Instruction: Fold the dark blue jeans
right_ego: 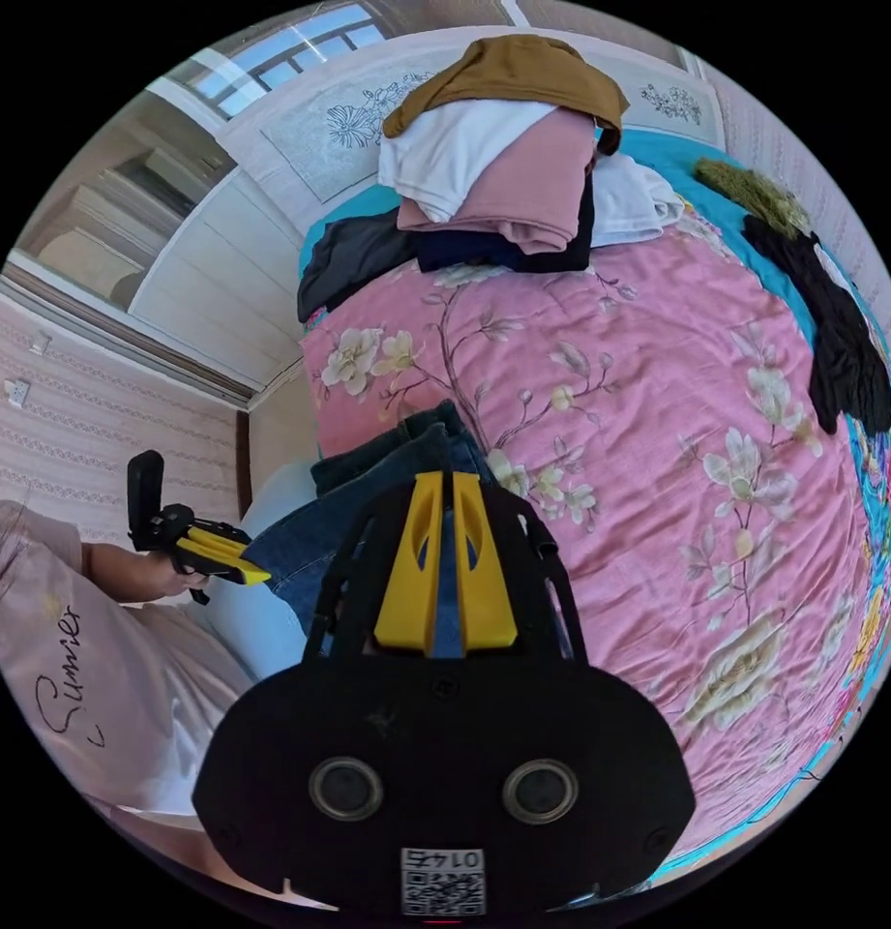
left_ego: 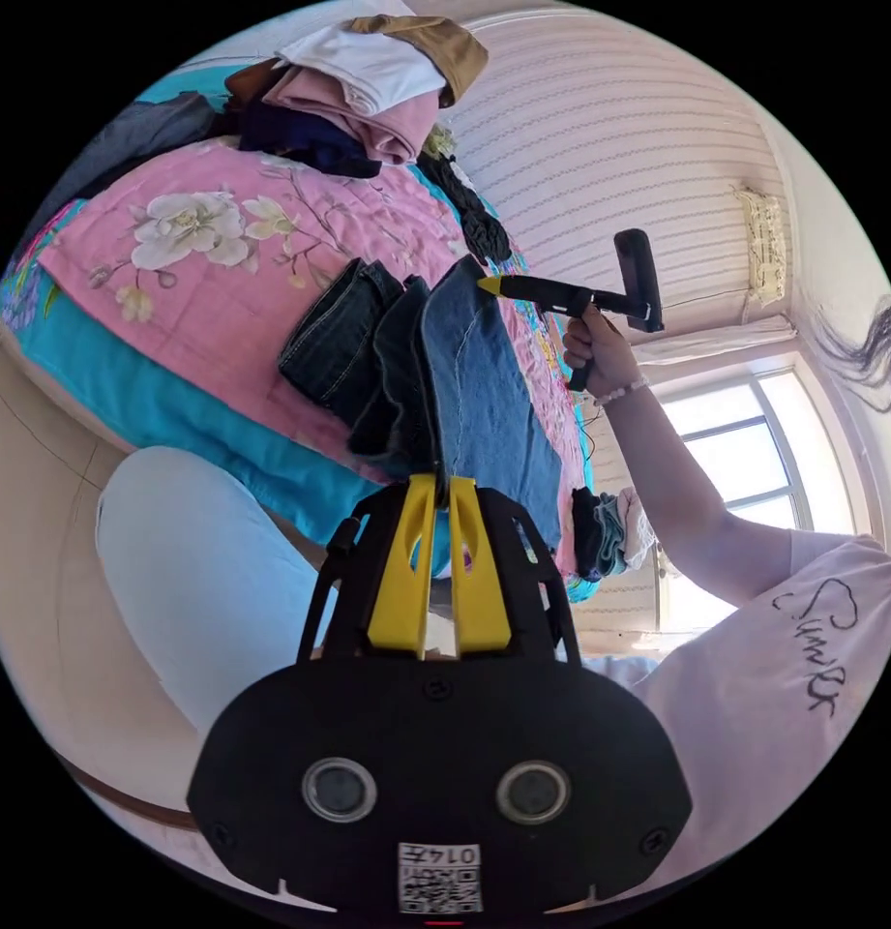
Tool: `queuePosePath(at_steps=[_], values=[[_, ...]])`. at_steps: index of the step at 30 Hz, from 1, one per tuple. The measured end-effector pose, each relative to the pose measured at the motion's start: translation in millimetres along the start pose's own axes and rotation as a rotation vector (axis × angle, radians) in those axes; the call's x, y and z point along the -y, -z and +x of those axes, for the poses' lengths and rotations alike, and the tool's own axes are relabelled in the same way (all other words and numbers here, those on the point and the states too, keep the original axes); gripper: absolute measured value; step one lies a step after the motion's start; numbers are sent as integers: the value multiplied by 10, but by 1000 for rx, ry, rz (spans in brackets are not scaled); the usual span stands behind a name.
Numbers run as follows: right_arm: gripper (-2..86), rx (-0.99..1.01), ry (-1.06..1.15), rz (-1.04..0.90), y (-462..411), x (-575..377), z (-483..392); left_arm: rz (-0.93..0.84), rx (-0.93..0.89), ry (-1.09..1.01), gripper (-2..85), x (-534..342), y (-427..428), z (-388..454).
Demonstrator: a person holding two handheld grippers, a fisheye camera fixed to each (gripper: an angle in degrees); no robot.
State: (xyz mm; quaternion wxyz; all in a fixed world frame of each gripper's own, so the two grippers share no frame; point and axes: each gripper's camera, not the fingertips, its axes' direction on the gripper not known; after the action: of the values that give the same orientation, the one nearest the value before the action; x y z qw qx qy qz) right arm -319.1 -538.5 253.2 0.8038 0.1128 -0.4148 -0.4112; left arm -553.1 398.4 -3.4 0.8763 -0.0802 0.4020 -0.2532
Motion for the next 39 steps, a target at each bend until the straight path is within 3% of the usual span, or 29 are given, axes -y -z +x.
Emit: queuePosePath(at_steps=[6,13,17,21,26,28,30,33,37,39], values=[[59,-99,-84,-83,-408,210,53,-48,92,36,17,13,-415,-263],[165,31,-84,-24,-417,185,135,9,107,41,112,-50,-590,-423],[124,150,-81,-185,-729,219,187,-23,96,26,113,-15,-968,-518],[63,78,-24,-106,-479,81,20,-15,62,-16,49,-30,-1166,-494],[47,97,49,-13,-4,-59,-153,14,57,-181,44,-118,-1139,-176],[49,96,58,20,122,8,-193,44,99,-235,46,-108,-1098,-108],[57,80,-4,85,161,169,-202,88,258,-261,50,-25,-1149,-176],[52,10,-109,92,124,230,-151,70,445,-170,49,75,-1380,-470],[33,-12,-169,137,367,-289,-75,149,455,-142,41,-49,-1370,-558],[16,-130,-209,159,528,-899,-78,153,425,-240,11,-189,-1467,-428]])
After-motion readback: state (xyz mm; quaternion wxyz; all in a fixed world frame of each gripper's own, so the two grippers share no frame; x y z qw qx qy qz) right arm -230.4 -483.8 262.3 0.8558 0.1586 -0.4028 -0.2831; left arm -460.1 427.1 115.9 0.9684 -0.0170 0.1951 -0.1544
